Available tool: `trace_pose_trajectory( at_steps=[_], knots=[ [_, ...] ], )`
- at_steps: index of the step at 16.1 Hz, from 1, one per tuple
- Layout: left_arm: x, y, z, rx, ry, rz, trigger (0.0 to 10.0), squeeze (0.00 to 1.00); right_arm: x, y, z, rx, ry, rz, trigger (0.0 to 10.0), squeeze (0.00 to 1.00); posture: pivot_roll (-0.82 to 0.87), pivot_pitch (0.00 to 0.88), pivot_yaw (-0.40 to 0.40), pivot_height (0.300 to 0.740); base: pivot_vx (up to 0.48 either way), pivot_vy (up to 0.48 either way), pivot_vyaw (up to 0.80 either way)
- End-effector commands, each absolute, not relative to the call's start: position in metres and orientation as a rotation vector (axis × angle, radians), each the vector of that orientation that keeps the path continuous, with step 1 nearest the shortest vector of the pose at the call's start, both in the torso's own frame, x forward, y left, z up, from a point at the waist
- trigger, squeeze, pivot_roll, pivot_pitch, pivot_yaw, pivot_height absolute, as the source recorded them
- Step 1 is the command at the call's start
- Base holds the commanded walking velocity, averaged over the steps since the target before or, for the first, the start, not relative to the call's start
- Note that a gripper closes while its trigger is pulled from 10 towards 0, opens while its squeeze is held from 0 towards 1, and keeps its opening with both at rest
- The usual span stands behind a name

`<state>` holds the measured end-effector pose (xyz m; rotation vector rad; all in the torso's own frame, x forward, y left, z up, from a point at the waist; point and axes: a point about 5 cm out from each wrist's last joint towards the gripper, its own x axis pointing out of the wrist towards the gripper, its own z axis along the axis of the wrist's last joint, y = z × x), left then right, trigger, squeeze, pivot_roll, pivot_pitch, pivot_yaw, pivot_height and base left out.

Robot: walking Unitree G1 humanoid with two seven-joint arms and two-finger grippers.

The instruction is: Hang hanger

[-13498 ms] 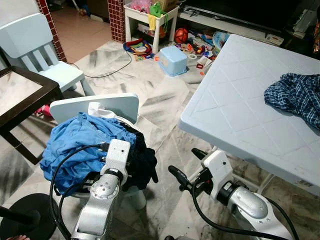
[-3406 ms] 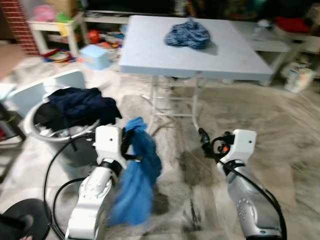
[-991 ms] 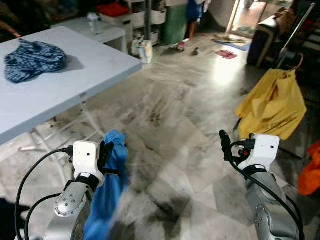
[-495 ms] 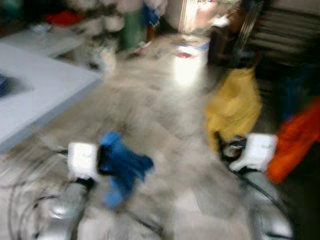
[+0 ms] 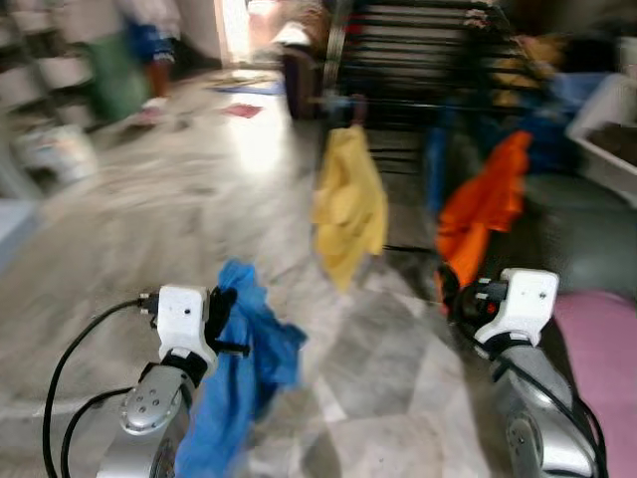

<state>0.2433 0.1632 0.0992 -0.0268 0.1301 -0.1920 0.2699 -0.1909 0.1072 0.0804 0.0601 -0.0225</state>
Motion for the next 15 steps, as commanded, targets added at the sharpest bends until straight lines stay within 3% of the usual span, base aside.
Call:
trace_pose_trajectory(
  at_steps=[1, 4, 11, 15],
  knots=[
    [0.2438, 0.1666, 0.1029, -0.019, 0.115, -0.181, 10.0, 0.0, 0.272, -0.1876, 0.1119, 0.08, 0.048, -0.007, 10.0, 0.0, 0.05, 0.052, -0.045, 0.74, 0.0, 0.428, -0.8],
    [0.2432, 0.165, 0.1015, -0.029, 0.125, -0.183, 10.0, 0.0, 0.2724, -0.1876, 0.112, 0.081, 0.05, -0.005, 10.0, 0.0, 0.05, 0.055, -0.047, 0.74, 0.0, 0.437, -0.73],
    [0.2441, 0.1632, 0.0998, -0.013, 0.142, -0.189, 10.0, 0.0, 0.2725, -0.1863, 0.1111, 0.082, 0.053, -0.01, 10.0, 0.0, 0.05, 0.057, -0.04, 0.74, 0.0, 0.448, 0.0],
    [0.2437, 0.1607, 0.1005, 0.0, 0.137, -0.191, 10.0, 0.0, 0.2727, -0.1856, 0.1103, 0.082, 0.053, -0.014, 10.0, 0.0, 0.05, 0.054, -0.036, 0.74, 0.0, 0.072, 0.0]
  ],
)
